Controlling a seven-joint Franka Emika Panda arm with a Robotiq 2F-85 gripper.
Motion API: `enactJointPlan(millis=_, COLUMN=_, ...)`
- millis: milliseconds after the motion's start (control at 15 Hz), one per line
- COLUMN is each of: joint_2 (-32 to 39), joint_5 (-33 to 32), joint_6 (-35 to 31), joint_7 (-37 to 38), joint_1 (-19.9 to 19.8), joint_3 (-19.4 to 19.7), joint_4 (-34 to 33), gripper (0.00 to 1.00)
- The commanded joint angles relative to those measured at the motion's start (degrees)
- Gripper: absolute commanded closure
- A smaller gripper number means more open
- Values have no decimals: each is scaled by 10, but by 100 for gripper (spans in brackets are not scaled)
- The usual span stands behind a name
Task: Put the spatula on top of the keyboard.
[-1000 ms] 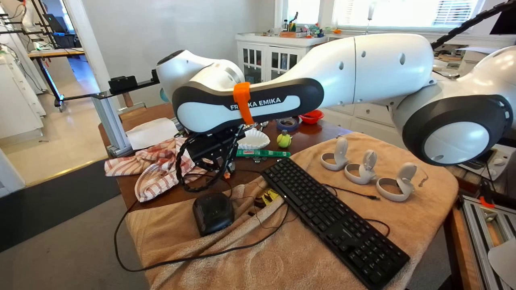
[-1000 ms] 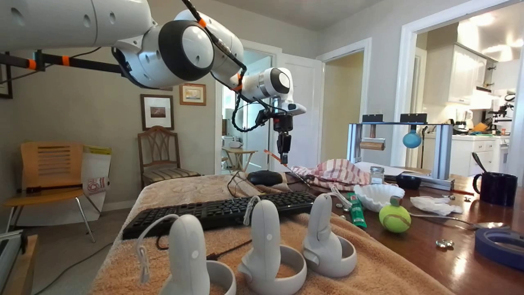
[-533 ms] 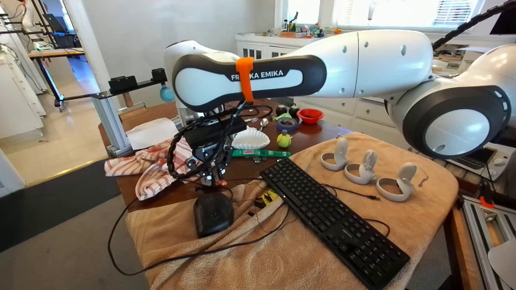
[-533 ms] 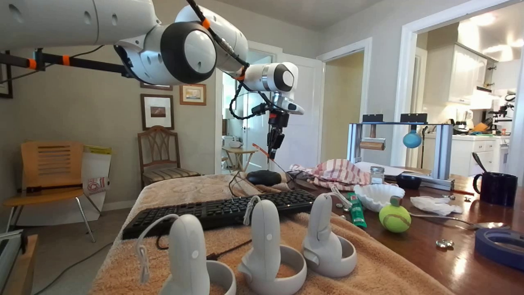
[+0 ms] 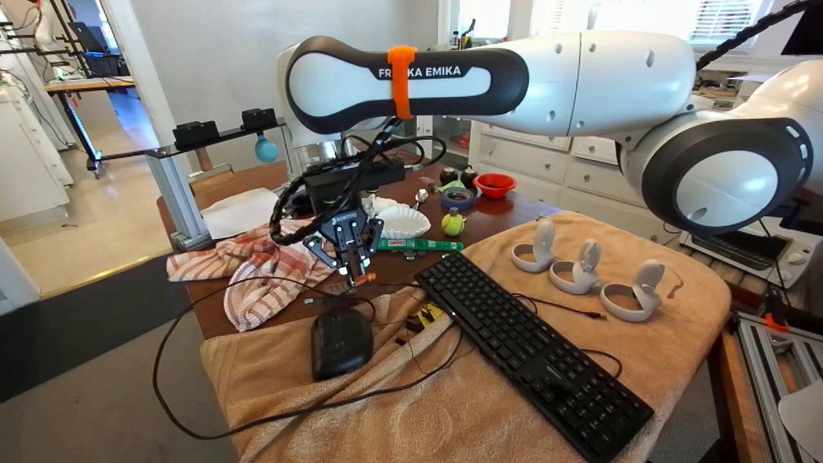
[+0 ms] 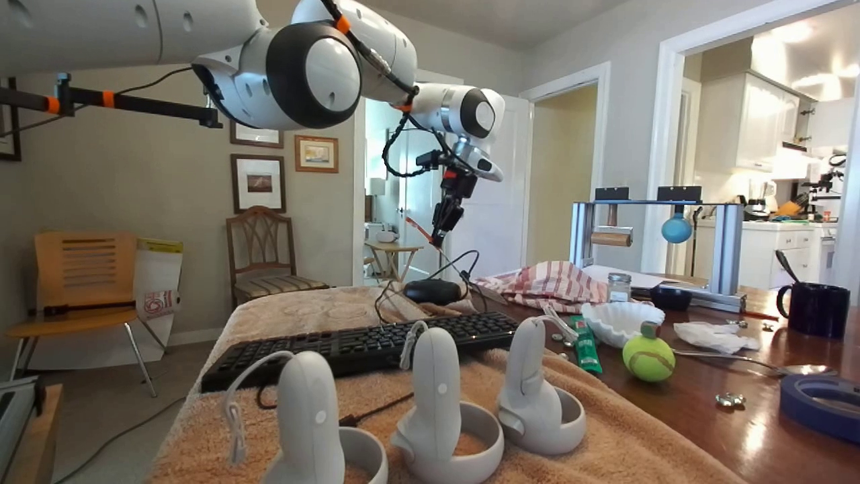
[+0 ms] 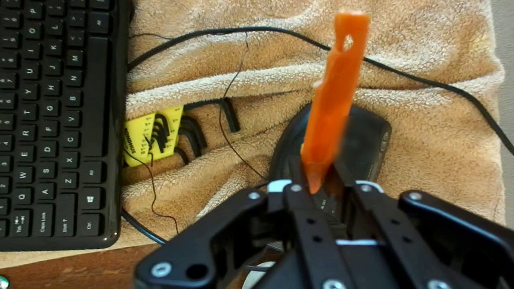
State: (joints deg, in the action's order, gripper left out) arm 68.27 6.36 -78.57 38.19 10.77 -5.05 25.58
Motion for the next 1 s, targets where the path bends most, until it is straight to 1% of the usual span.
enactJointPlan(millis=0, joint_2=-21, joint_5=27, joint_6=38, joint_7=10, joint_1=-15, joint_3=-7, joint_4=22, gripper=95)
enactJointPlan(millis=267, joint_2=-25, joint_5=45, joint_6=91, joint_7=0, joint_1=-30, joint_3=-13, joint_4=30, gripper=95)
enactJointPlan(millis=400, joint_2=-13, joint_5=52, joint_6=111, joint_7=-6, joint_1=-35, joint_3=-15, joint_4=10, gripper=95)
enactJointPlan(millis=733, joint_2=-26, joint_5=53, joint_6=117, joint_7=-16, joint_1=-31, joint_3=-15, joint_4=8, gripper=95)
enactJointPlan(millis=933, joint_2=-45, joint_5=53, joint_6=123, joint_7=3, joint_1=-20, joint_3=-14, joint_4=16, gripper=95)
